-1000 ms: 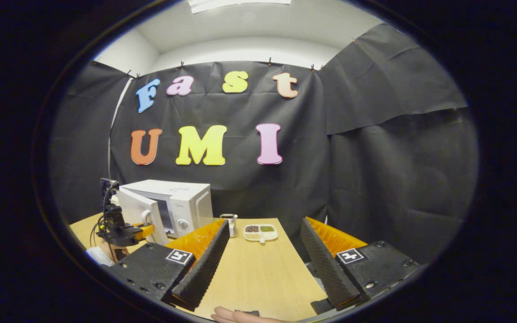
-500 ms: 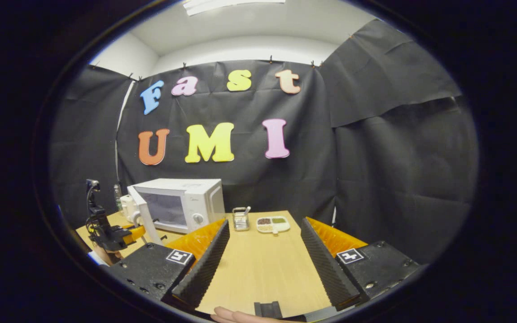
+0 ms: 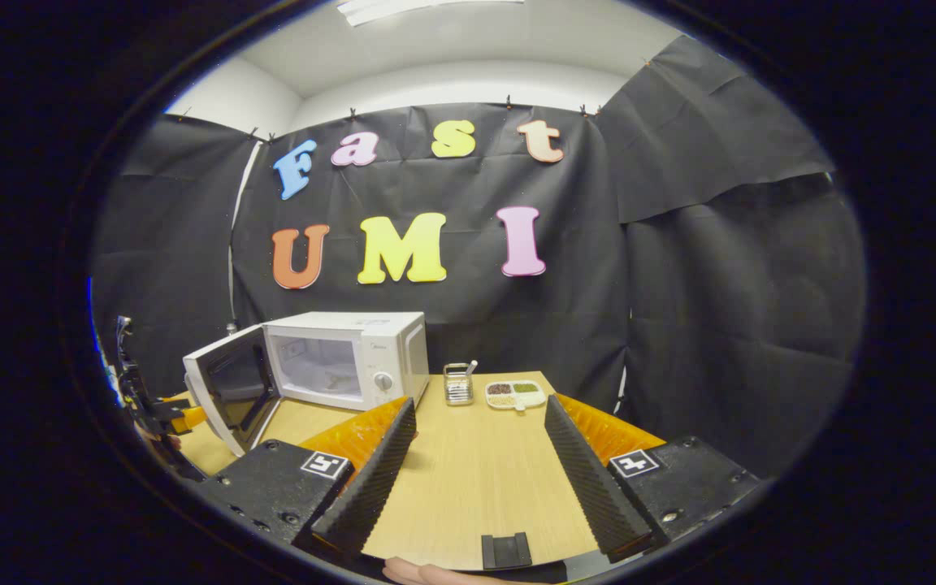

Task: Open the microwave oven with the left hand, put the food in, and close the microwave oven.

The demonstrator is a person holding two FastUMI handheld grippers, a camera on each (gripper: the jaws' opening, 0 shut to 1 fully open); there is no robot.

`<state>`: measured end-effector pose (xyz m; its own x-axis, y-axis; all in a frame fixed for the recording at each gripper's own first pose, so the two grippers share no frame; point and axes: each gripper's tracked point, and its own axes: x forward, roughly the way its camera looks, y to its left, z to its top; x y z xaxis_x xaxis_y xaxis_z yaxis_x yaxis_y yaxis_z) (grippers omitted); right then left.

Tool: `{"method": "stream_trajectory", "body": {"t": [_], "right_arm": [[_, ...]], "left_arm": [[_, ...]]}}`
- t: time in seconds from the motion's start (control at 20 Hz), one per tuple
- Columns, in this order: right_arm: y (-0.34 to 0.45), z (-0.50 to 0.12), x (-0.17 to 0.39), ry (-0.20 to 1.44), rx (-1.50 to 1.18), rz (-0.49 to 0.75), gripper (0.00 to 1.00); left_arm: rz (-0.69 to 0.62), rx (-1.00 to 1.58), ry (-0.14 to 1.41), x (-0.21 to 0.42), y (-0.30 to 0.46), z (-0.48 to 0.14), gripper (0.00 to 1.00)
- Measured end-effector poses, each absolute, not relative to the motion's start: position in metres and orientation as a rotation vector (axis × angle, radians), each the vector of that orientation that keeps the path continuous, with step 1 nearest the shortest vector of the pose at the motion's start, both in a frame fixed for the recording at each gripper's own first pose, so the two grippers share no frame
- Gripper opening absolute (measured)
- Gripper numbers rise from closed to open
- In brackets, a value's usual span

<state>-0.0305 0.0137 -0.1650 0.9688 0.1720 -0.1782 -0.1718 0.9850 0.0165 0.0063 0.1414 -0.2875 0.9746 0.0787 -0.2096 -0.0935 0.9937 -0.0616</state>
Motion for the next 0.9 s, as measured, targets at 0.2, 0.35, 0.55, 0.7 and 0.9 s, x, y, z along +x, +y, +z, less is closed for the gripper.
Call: {"method": "stream_trajectory", "body": {"t": [0.2,0.35,0.55,0.7,0.9], "right_arm": [[0.025,-0.164,-0.03,0.187,-0.004,0.177,1.0],[0.031,-0.164,-0.027,0.191,-0.009,0.18,1.0],[0.039,-0.161,-0.007,0.205,-0.03,0.189,1.0],[0.043,-0.157,0.017,0.208,-0.055,0.203,1.0],[0.048,-0.159,0.058,0.258,-0.073,0.238,1.0]], "left_arm": [[0.175,-0.062,0.144,-0.017,0.18,-0.261,0.91],[0.206,-0.08,0.121,-0.026,0.188,-0.242,0.92],[0.221,-0.092,0.123,-0.03,0.181,-0.213,0.92],[0.206,-0.084,0.077,-0.026,0.167,-0.174,0.92],[0.183,-0.079,0.005,-0.02,0.15,-0.115,0.92]]}}
